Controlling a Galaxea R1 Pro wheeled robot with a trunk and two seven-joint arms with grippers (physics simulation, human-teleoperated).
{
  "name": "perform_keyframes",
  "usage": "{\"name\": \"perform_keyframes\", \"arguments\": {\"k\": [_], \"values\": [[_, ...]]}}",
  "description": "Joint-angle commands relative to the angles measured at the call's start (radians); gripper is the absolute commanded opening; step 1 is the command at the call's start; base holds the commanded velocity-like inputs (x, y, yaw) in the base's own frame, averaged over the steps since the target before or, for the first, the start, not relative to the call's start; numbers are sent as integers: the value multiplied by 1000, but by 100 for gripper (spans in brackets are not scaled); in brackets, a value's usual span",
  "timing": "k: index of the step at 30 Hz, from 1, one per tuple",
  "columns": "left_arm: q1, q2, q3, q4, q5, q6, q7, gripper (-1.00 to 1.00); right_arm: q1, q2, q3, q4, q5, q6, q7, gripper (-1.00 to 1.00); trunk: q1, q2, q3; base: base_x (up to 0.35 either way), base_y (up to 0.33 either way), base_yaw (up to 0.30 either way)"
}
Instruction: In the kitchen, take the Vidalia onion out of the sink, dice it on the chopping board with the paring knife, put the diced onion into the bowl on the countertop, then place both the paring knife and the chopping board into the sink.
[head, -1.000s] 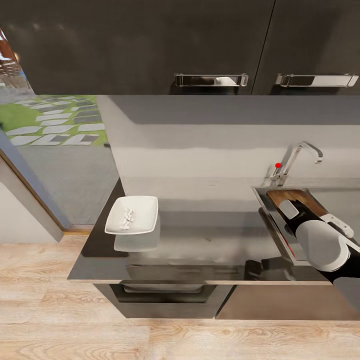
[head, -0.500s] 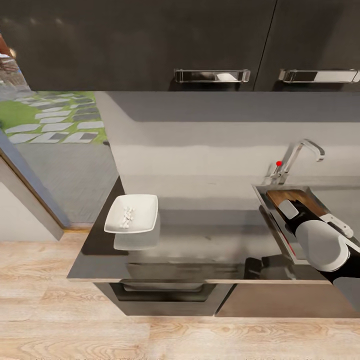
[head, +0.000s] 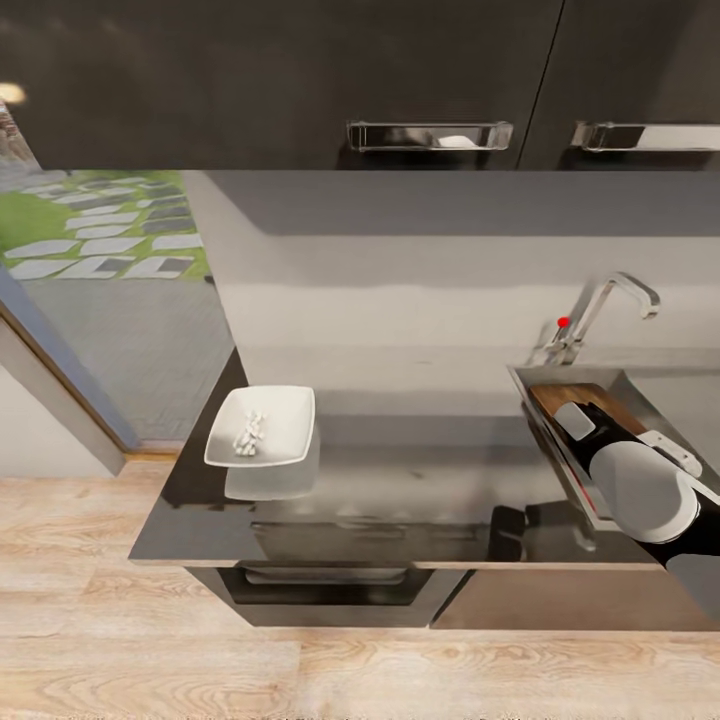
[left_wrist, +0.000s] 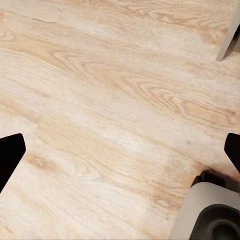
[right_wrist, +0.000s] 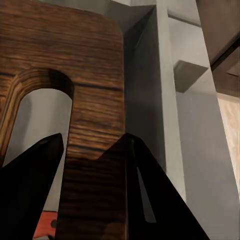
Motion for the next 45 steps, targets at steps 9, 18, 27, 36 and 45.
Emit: {"name": "perform_keyframes", "arguments": {"k": [9,18,27,36,45], "values": [[-2,0,8,4,-4,-7,-1,100,-1,1,5,0,-3,4,-3,-100,0,-2,-16,35,0,0],[-2,0,8,4,-4,43,-2,100,-1,-4,3,-1,-4,4,-4,-100,0,-2,-31,43,-10,0],[-2,0,8,4,-4,104,-4,100,-1,-20,3,-1,-21,4,-5,-100,0,-2,-45,42,-83,0],[-2,0,8,4,-4,106,-3,100,-1,-20,4,-1,-23,4,-5,-100,0,-2,-59,71,-41,0],[-2,0,8,4,-4,106,-3,100,-1,-19,4,-1,-23,4,-5,-100,0,-2,-73,8,-1,0]]}}
